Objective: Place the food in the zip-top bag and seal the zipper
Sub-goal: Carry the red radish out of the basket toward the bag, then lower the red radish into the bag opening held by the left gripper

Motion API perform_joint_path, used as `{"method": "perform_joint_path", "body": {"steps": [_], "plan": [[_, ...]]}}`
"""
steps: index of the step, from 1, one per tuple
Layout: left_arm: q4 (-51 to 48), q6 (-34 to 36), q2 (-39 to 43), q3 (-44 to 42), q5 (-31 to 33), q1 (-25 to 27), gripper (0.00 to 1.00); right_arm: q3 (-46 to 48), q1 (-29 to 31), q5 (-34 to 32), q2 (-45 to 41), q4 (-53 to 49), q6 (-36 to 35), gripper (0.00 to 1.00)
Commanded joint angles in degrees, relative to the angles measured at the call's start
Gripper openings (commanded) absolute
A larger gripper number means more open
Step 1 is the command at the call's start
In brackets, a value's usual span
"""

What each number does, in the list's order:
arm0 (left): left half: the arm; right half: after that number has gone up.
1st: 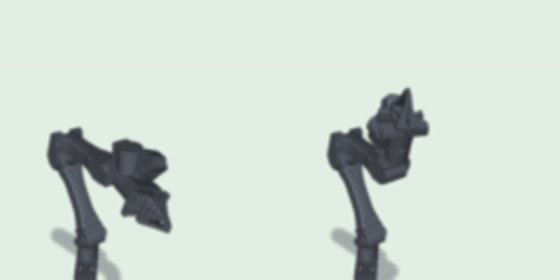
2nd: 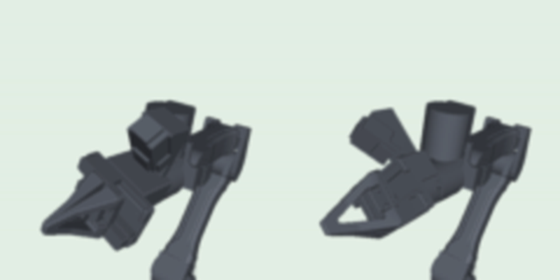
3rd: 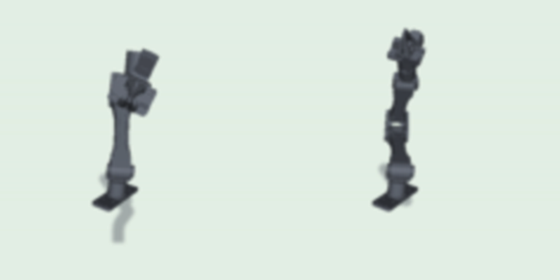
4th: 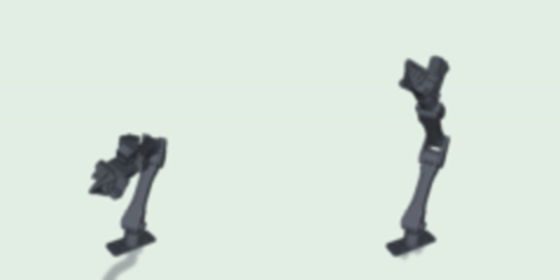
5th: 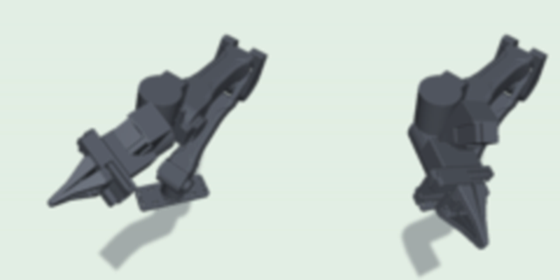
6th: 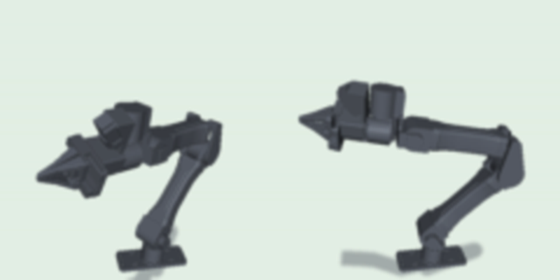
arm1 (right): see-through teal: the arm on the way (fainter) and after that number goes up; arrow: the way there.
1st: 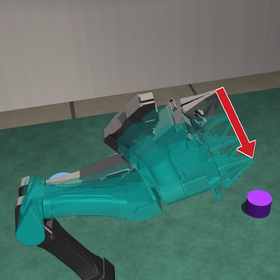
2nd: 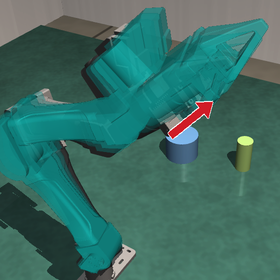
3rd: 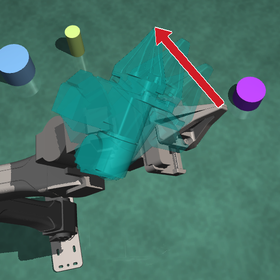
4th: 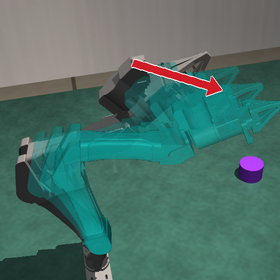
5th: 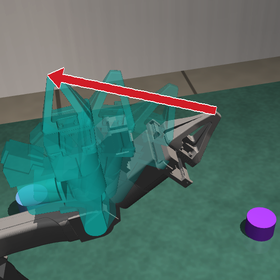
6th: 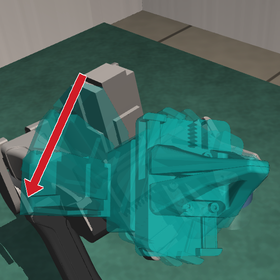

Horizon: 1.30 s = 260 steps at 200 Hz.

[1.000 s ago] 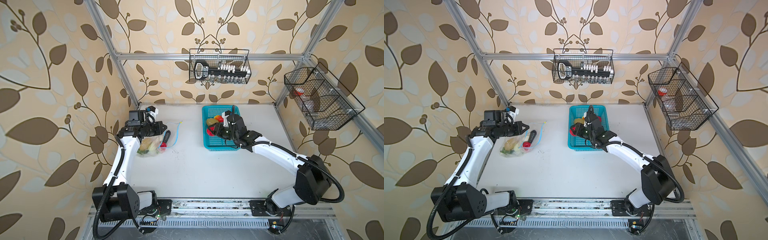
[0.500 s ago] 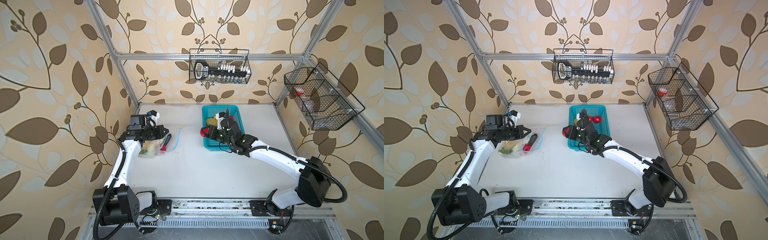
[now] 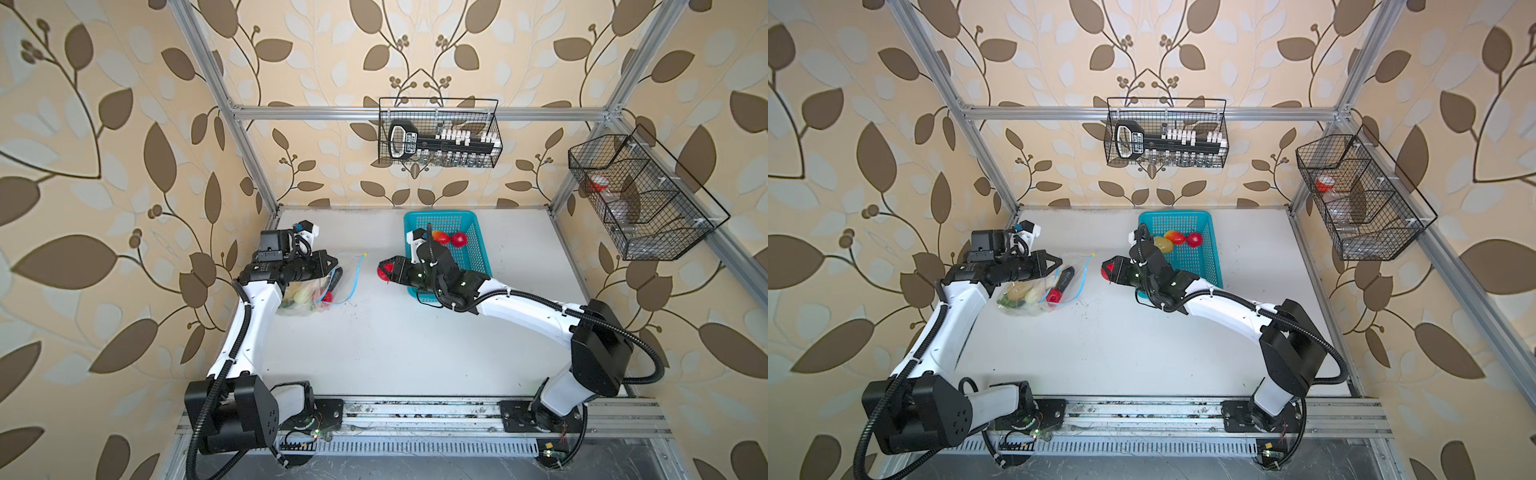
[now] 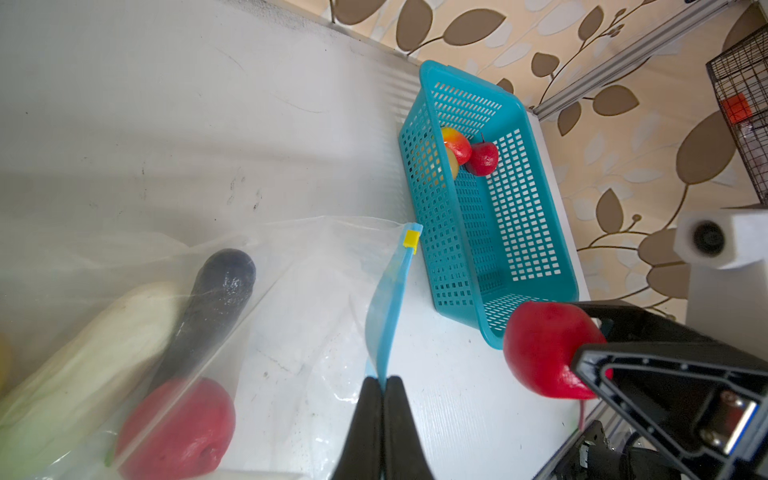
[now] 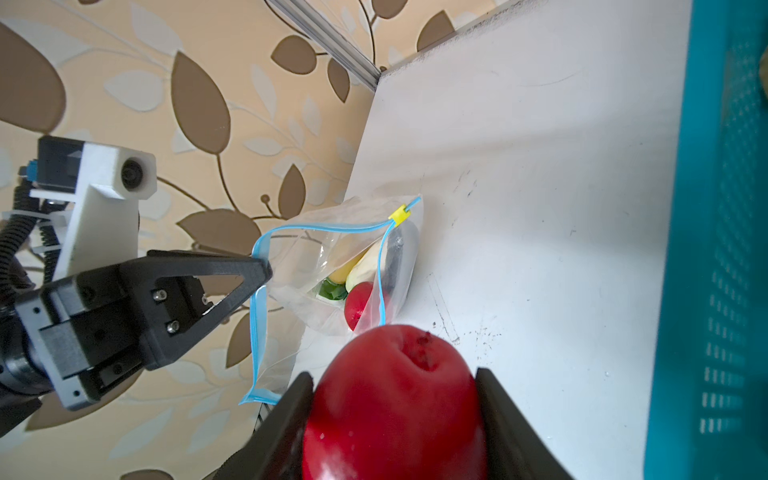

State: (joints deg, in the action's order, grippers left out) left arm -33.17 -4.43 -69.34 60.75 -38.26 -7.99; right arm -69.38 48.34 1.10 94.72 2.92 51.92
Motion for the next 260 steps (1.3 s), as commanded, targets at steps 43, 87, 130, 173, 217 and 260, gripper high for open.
{"method": "perform_joint_path", "body": {"steps": [43, 87, 130, 173, 217, 260], "plan": [[0.65, 0.55, 1.14, 0.00, -2.83, -0.85, 0.00, -5.68, 2.91, 1.93, 4.89, 2.66, 1.67, 0.37], [0.82, 0.21, 1.32, -0.13, -3.58, -0.87, 0.00, -7.60, 4.35, 2.50, 7.15, 3.10, 1.52, 0.37], [0.54, 0.21, 1.15, 0.07, -4.34, -0.98, 0.00, -10.55, 5.36, 3.73, 10.14, 3.06, 2.02, 0.37], [0.38, -0.27, 1.64, 0.33, -5.38, -0.90, 0.00, -14.49, 6.07, 3.28, 13.87, 1.49, 1.10, 0.37], [0.12, -1.06, 3.13, 0.57, -6.03, -0.97, 0.00, -17.68, 6.25, 3.73, 17.05, 1.31, 1.23, 0.37], [0.43, -1.20, 3.60, 0.38, -5.88, -1.06, 0.00, -22.41, 6.27, 3.69, 20.63, -1.03, 1.31, 0.37]]}}
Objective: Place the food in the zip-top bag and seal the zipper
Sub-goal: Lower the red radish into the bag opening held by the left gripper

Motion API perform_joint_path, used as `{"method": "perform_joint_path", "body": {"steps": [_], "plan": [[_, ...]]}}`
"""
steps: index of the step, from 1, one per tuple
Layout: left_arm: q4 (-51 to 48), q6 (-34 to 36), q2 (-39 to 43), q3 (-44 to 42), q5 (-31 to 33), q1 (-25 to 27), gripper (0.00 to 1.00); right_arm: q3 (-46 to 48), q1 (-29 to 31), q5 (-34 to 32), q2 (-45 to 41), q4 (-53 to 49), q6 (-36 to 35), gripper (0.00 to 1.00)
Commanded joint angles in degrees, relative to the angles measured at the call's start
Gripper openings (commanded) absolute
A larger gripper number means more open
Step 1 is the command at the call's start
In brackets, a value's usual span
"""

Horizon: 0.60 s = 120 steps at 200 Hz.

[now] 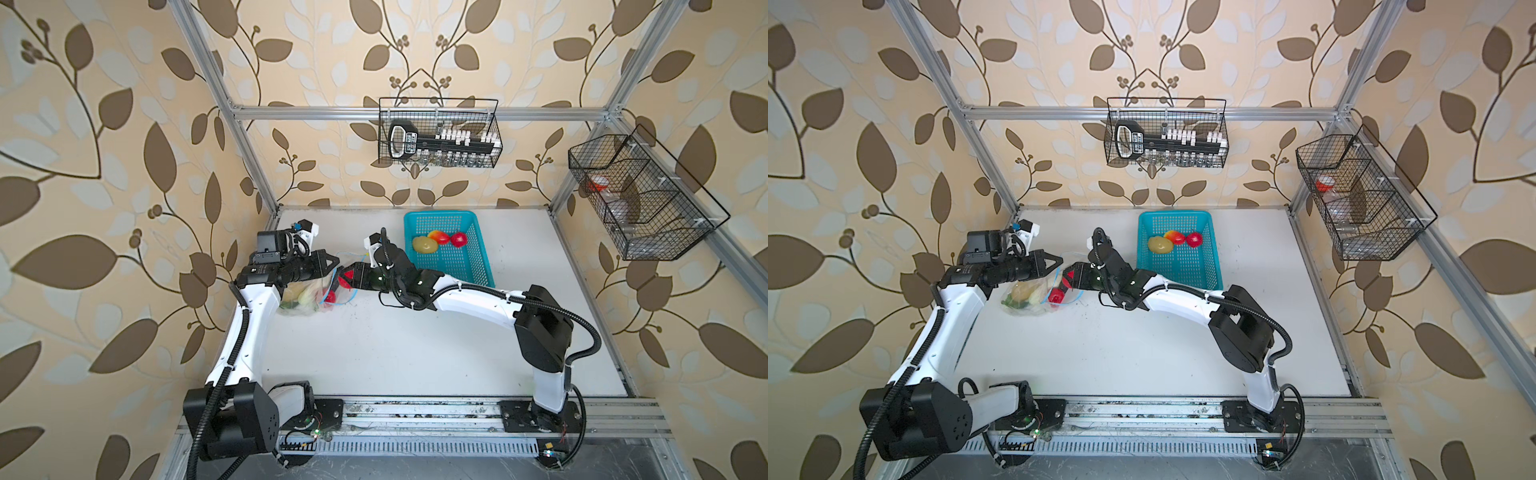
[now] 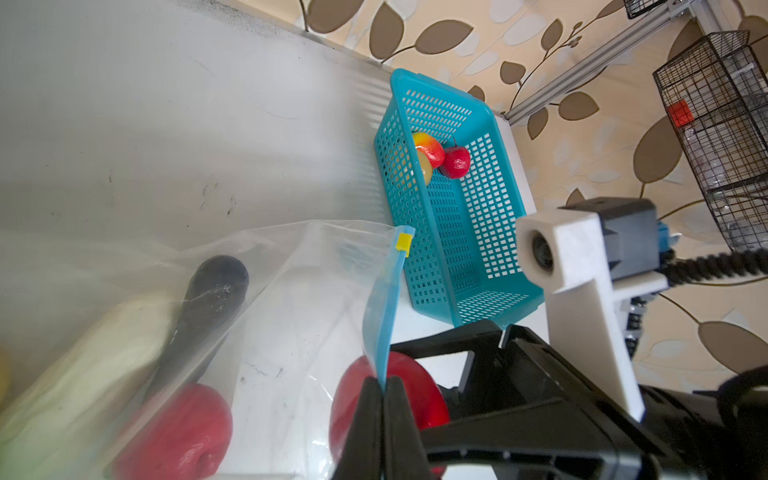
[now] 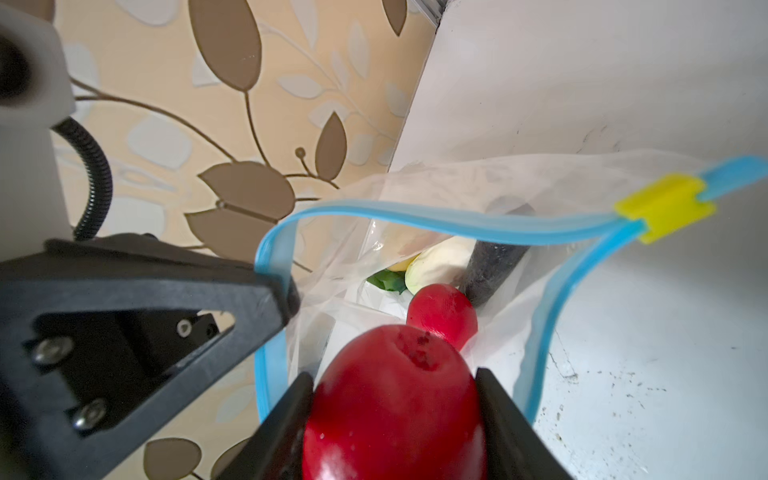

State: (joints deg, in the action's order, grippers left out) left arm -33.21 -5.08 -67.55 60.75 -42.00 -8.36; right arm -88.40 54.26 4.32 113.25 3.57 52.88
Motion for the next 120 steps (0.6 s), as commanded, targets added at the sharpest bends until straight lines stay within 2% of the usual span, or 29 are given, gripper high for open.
{"method": "perform_joint_path", "body": {"steps": [1, 120], "plan": [[0.49, -0.54, 1.85, 0.40, -2.13, -0.65, 0.00, -3.46, 0.34, 0.50, 2.17, -1.75, 0.36, 0.37], [0.87, -3.20, 2.96, 2.11, -4.75, -1.27, 0.00, -12.00, 0.40, -1.90, 10.52, -5.35, 6.03, 0.38]]}}
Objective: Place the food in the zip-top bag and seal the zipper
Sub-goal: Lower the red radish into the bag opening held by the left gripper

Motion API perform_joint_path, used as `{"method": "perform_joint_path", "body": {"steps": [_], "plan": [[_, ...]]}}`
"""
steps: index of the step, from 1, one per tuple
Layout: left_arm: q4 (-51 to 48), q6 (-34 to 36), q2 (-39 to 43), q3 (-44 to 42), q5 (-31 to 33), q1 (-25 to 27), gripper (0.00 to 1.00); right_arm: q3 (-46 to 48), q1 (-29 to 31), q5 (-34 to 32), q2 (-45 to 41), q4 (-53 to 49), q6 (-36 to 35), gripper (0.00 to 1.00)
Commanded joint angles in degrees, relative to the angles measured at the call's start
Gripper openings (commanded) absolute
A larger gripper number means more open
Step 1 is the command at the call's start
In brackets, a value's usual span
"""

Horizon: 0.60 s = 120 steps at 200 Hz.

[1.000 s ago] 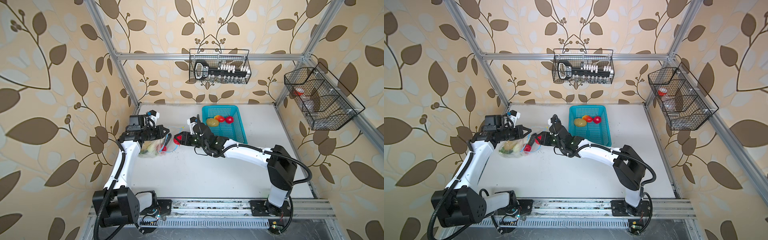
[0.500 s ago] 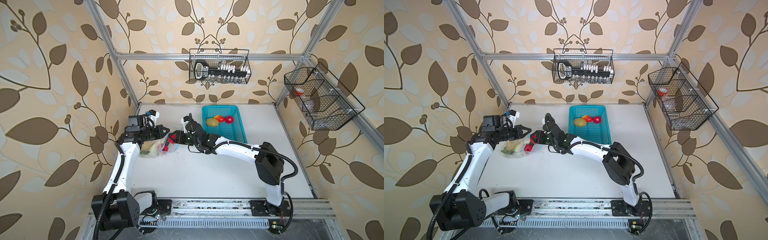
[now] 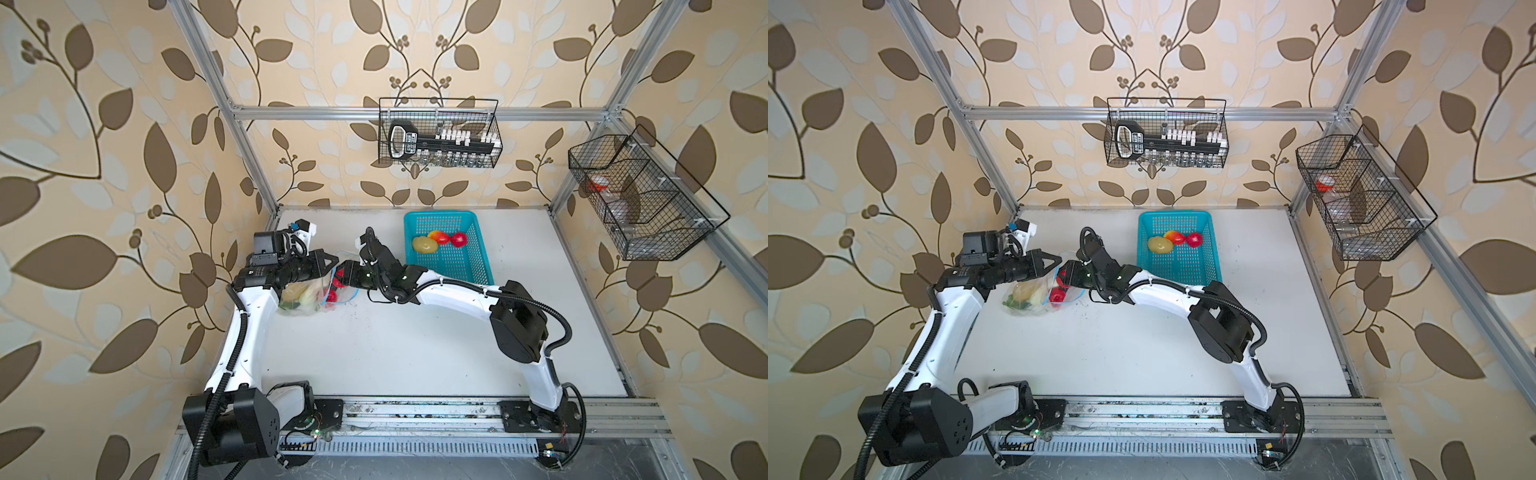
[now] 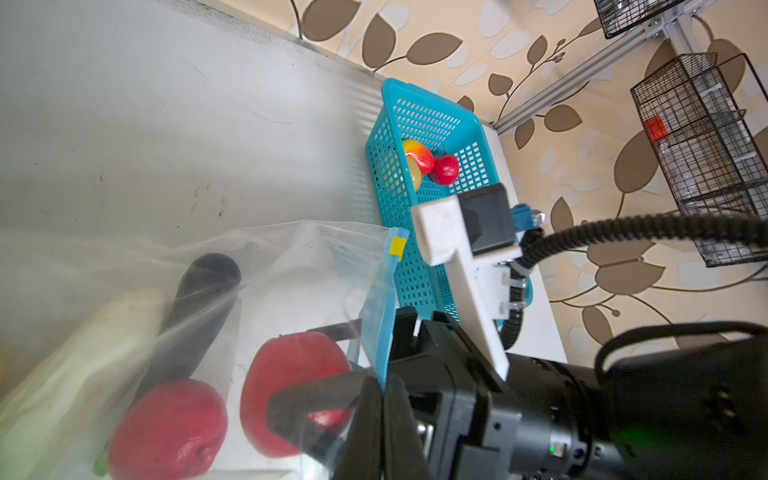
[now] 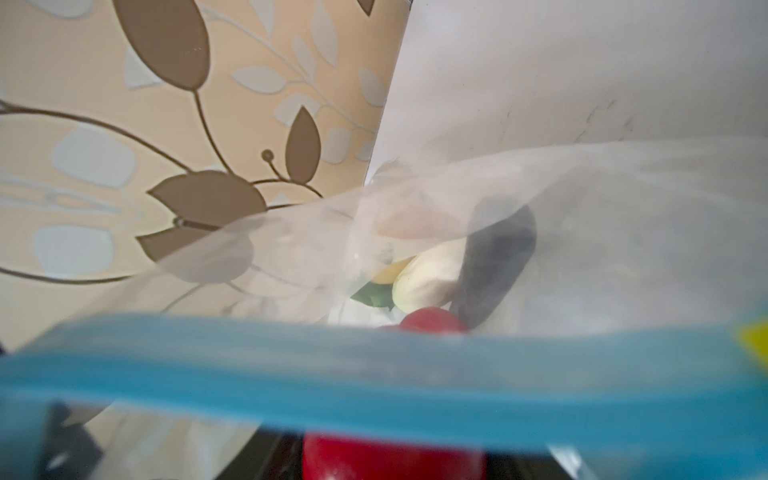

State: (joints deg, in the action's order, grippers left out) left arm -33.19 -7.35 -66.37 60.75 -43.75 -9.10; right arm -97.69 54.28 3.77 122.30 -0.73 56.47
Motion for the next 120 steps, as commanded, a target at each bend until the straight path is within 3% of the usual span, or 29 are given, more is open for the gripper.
{"method": "perform_joint_path", "body": {"steps": [1, 73, 90, 120], "plan": [[0.85, -0.96, 1.77, 2.14, -3.01, -0.55, 0.00, -2.74, 0.38, -1.37, 1.51, -1.08, 2.48, 0.38], [0.93, -2.10, 2.39, 2.88, -3.45, -0.56, 0.00, -6.67, 1.37, -3.16, 4.78, 0.63, 7.01, 0.45], [1.04, -2.12, 2.30, 2.64, -3.02, -0.56, 0.00, -5.25, 1.87, -4.56, 4.84, 5.07, 9.28, 0.51], [1.27, -2.21, 2.38, 2.35, -2.04, -0.56, 0.00, -9.54, 2.17, -4.19, 7.50, 3.05, 9.74, 0.63]]}}
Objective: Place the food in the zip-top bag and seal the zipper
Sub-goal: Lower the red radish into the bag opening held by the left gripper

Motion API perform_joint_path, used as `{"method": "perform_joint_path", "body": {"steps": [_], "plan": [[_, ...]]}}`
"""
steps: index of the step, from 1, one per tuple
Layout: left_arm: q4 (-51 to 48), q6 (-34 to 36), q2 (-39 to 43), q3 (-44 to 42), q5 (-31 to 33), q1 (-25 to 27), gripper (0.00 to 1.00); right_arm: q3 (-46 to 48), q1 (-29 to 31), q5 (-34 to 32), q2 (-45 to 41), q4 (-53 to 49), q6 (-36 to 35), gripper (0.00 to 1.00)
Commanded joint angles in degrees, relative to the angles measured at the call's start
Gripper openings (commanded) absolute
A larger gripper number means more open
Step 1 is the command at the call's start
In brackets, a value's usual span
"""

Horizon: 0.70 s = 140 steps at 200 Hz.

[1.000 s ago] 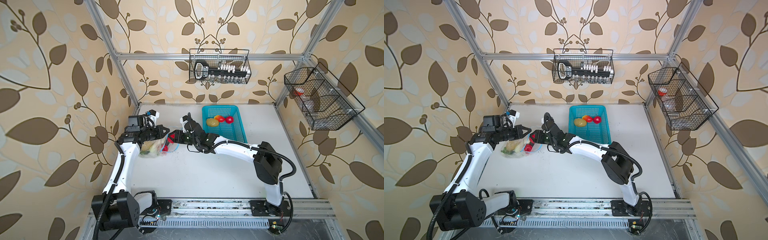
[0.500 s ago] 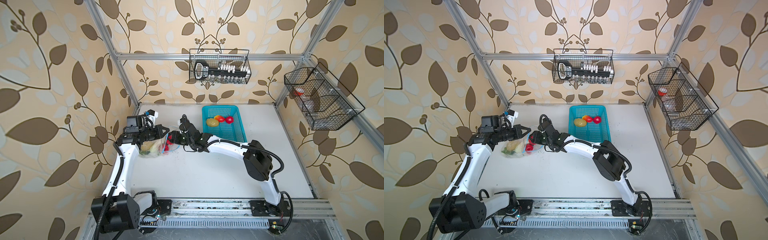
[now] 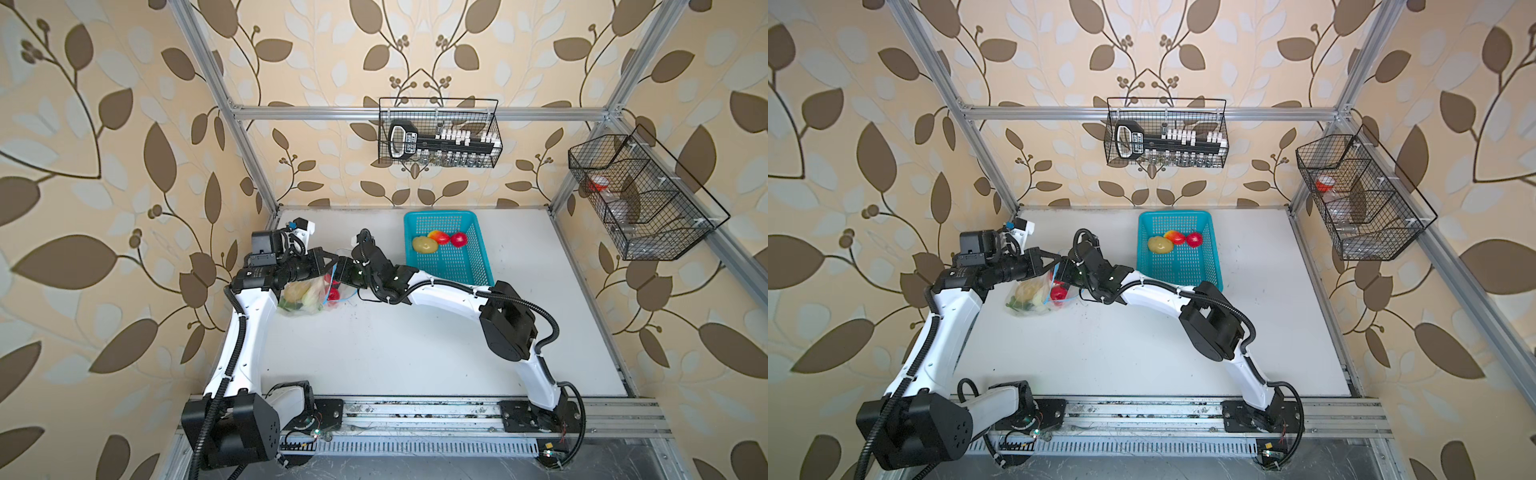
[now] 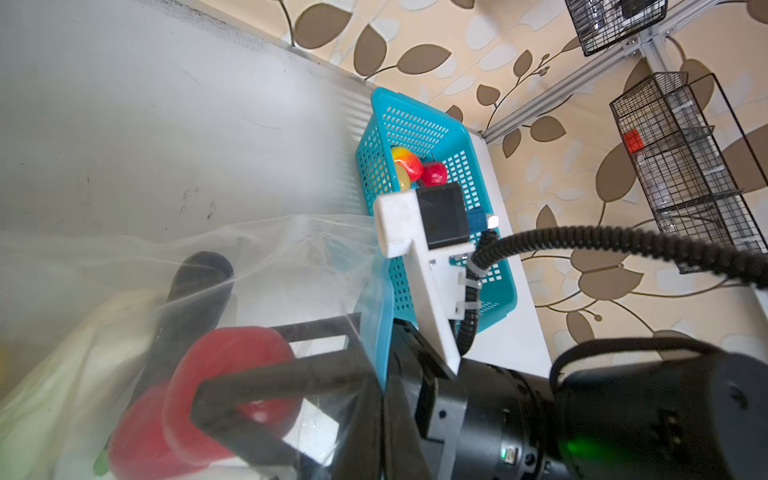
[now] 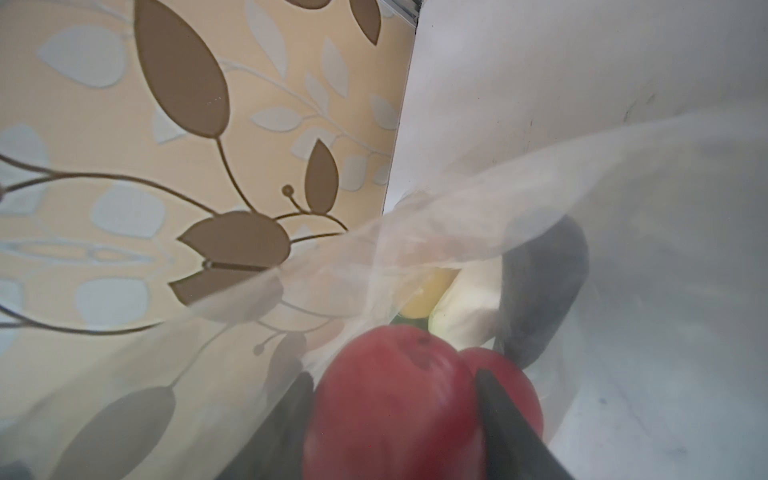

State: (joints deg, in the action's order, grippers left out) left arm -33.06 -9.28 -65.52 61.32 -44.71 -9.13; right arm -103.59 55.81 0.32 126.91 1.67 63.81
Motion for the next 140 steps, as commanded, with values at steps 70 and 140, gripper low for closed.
{"method": "perform_joint_path", "body": {"steps": [70, 140], "plan": [[0.89, 0.83, 2.67, 1.44, 1.19, -0.58, 0.00, -2.47, 0.55, -0.32, -1.05, -0.36, -0.74, 0.81], [1.40, 1.15, 2.49, 0.39, 1.90, -0.88, 0.00, 1.37, 0.47, -0.67, -5.16, -1.74, -1.37, 0.71]]}}
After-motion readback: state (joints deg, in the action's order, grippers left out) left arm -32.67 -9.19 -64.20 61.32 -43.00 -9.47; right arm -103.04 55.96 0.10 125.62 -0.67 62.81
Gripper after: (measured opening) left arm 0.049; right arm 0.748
